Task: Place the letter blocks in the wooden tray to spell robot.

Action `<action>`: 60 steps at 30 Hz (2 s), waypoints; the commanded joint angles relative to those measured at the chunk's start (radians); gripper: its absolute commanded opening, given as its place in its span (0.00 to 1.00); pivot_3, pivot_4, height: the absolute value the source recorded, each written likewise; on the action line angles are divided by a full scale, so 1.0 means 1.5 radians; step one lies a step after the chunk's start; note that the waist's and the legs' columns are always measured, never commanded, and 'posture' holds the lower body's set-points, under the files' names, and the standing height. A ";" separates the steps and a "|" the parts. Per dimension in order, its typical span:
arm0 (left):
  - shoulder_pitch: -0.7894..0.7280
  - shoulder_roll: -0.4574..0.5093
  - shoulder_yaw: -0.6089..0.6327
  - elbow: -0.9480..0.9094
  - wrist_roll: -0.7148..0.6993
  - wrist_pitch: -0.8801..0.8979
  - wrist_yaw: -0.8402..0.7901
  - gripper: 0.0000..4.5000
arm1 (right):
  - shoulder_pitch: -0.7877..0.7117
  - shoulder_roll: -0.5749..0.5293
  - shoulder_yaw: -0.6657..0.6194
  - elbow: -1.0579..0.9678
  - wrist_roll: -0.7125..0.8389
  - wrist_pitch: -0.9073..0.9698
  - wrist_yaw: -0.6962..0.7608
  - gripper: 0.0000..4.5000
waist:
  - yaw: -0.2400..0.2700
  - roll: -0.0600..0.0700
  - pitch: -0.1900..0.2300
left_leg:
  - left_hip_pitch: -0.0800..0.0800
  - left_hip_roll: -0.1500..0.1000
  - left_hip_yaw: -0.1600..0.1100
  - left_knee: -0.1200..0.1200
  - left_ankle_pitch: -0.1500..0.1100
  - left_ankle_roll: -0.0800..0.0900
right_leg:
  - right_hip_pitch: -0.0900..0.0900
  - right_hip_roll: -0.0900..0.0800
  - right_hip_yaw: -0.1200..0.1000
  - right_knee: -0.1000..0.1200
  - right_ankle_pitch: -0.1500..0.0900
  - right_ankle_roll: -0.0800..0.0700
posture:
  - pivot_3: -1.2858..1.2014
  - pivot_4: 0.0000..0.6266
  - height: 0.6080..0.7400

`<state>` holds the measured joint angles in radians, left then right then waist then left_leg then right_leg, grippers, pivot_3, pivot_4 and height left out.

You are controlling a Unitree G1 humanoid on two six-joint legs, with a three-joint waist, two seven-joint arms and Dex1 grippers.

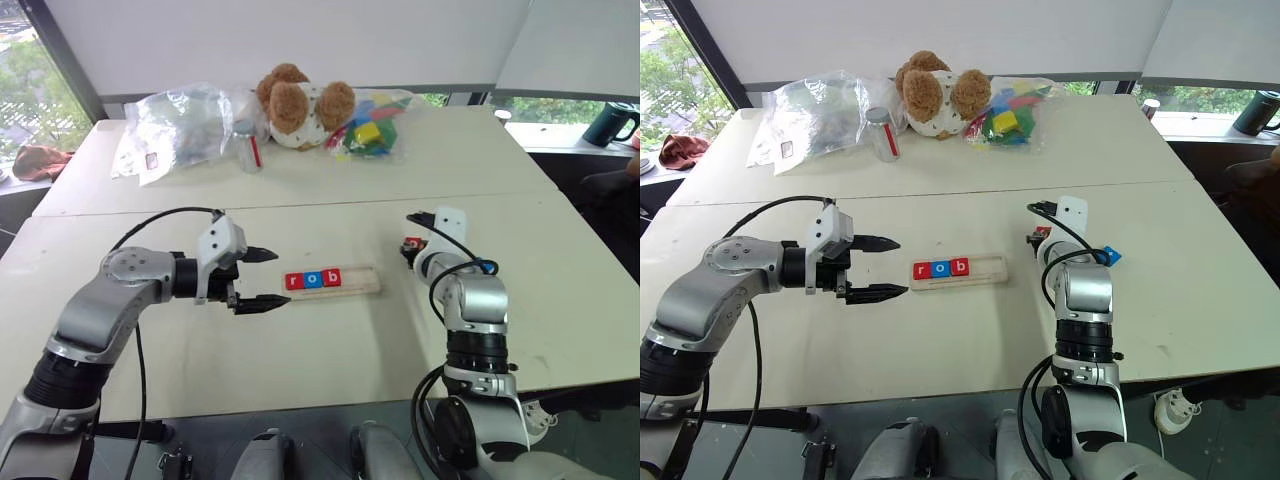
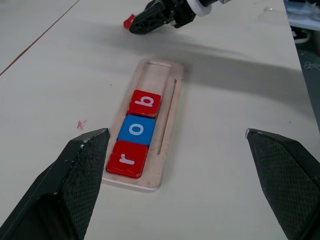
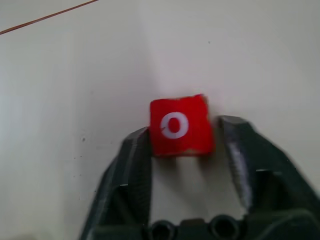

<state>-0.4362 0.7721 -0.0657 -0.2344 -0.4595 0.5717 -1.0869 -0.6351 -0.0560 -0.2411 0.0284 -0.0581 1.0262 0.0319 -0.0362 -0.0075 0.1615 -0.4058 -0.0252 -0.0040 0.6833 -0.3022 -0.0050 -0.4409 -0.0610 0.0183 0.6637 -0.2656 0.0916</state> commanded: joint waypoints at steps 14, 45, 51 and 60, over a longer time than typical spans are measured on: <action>-0.044 -0.018 -0.029 0.042 0.020 -0.039 -0.038 1.00 | 0.171 0.025 0.040 -0.495 0.028 0.364 -0.002 0.25 | -0.001 0.000 0.000 | -0.001 0.000 -0.001 0.000 -0.003 0.005 | 0.000 0.000 0.000 0.000 0.000 0.000 | 0.52 0.24 1.00; -0.057 0.031 -0.032 0.064 0.034 -0.067 -0.123 1.00 | 0.103 -0.580 0.202 0.039 0.185 -0.462 0.857 0.99 | -0.003 -0.001 0.001 | 0.007 0.001 0.002 0.000 -0.005 0.009 | 0.011 0.001 0.000 -0.010 0.000 0.000 | 0.52 0.24 1.00; -0.021 0.036 -0.008 0.030 0.025 -0.044 -0.093 1.00 | 0.077 -0.552 0.245 0.173 0.151 -0.572 0.892 0.99 | 0.001 -0.001 0.001 | 0.008 0.002 0.001 -0.001 -0.005 0.009 | 0.011 0.001 0.000 -0.009 0.000 0.000 | 0.52 0.24 1.00; 0.005 0.036 0.002 0.032 0.024 -0.035 -0.061 1.00 | 0.065 -0.510 0.252 0.276 0.116 -0.643 0.867 0.87 | 0.016 -0.001 0.001 | 0.008 0.001 0.001 0.000 -0.005 0.008 | 0.011 0.000 0.000 -0.009 0.000 0.000 | 0.52 0.24 1.00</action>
<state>-0.4239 0.8170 -0.0915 -0.1710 -0.4214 0.5320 -1.1800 -0.5224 -0.8240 0.1467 0.4320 0.1262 0.0876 1.3440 -0.0115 -0.0086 0.1624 -0.3940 -0.0237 -0.0024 0.6834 -0.3098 0.0072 -0.4248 -0.0618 0.0189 0.6498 -0.2658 0.0919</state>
